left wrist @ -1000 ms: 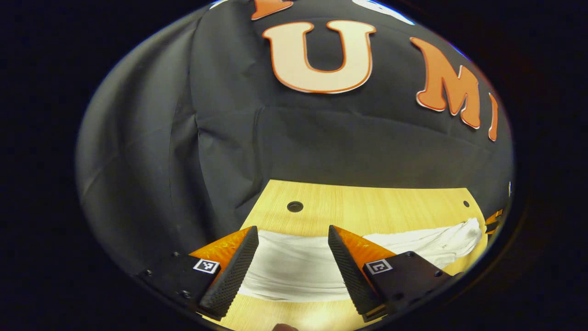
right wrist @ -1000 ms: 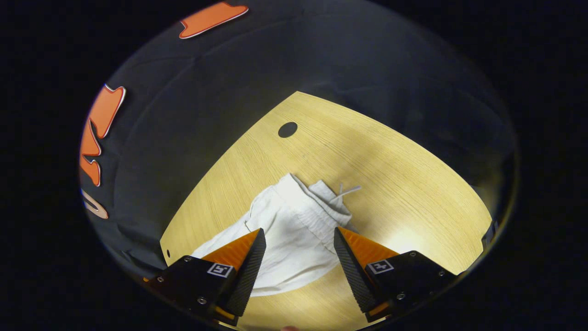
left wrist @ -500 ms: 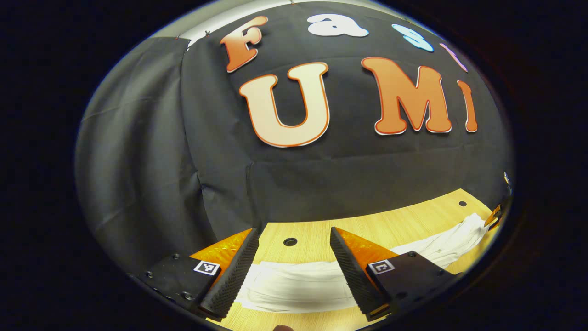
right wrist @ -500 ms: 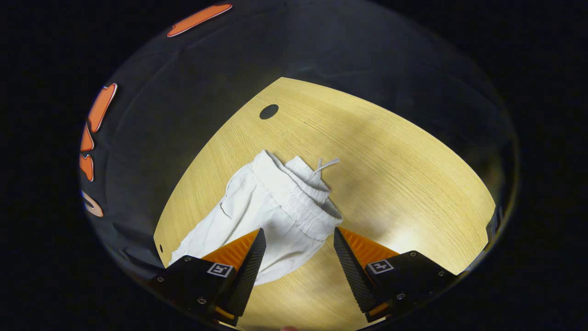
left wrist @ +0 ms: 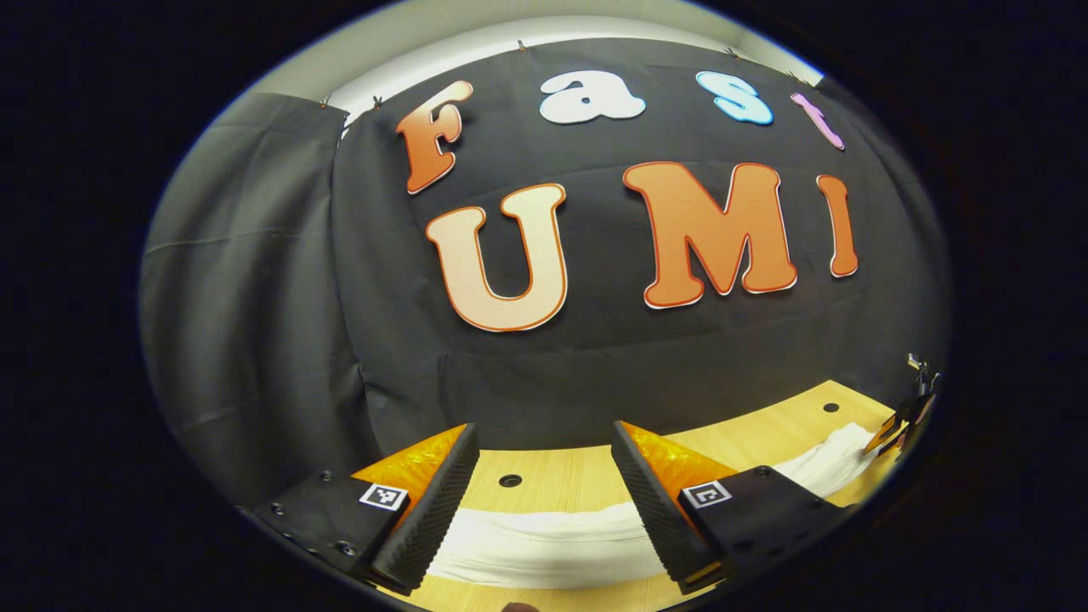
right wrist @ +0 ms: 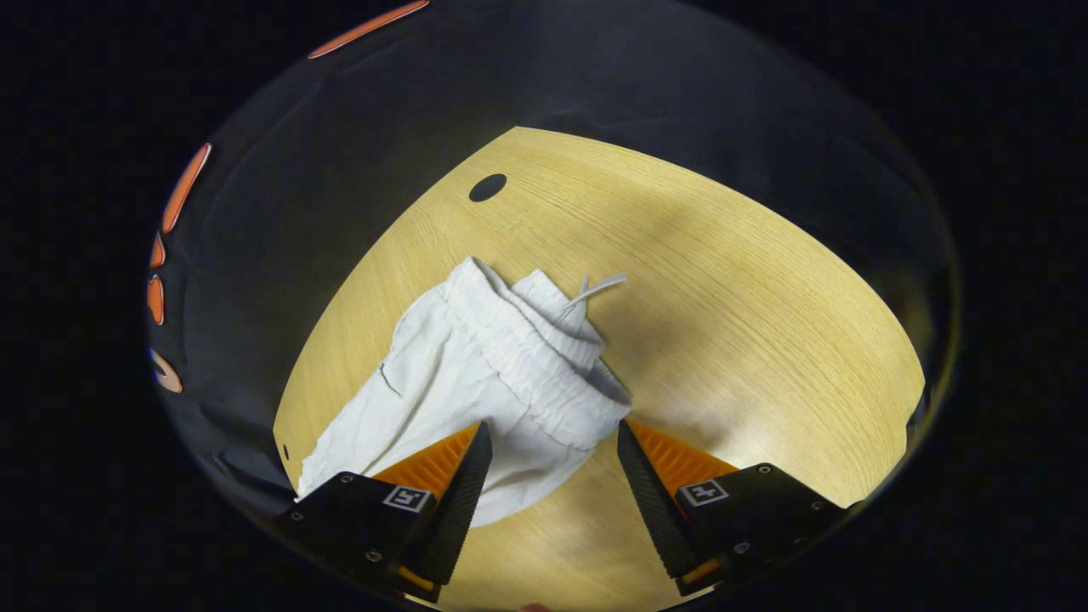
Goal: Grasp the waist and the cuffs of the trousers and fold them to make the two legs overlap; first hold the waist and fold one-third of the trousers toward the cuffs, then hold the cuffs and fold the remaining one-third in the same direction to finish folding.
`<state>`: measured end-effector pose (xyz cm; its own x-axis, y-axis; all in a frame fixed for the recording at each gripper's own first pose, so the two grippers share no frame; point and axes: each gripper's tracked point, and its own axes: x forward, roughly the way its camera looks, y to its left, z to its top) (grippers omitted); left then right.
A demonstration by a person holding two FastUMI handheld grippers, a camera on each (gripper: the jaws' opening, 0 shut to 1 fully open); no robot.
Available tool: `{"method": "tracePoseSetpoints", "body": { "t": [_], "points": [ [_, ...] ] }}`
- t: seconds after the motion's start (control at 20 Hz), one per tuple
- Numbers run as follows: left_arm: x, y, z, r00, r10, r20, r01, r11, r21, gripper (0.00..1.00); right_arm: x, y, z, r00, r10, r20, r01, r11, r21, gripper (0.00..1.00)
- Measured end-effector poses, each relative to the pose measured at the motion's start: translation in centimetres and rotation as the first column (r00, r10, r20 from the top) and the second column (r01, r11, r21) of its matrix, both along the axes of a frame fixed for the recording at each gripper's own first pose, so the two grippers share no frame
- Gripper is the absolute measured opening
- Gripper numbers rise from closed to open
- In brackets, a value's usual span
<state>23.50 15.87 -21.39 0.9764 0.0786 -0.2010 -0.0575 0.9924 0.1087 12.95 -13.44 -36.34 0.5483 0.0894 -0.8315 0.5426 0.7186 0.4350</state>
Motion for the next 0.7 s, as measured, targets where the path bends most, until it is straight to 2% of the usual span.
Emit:
{"method": "tracePoseSetpoints", "body": {
  "t": [0.5,0.6,0.7],
  "points": [
    [-1.5,-4.8,1.0,1.000,-0.026,-0.011,0.026,0.998,0.051,1.00,1.5,-1.7,-0.3,0.991,-0.099,0.084,0.097,0.995,0.028,0.88],
    [-1.8,-5.4,1.1,0.999,-0.032,-0.017,0.033,0.998,0.054,1.00,1.2,-2.2,-0.3,0.988,-0.114,0.102,0.114,0.993,0.012,0.82],
    [-2.2,-5.7,0.9,0.999,-0.033,-0.027,0.034,0.997,0.063,1.00,1.4,-2.5,-0.2,0.980,-0.132,0.146,0.129,0.991,0.029,0.69]
  ]
}}
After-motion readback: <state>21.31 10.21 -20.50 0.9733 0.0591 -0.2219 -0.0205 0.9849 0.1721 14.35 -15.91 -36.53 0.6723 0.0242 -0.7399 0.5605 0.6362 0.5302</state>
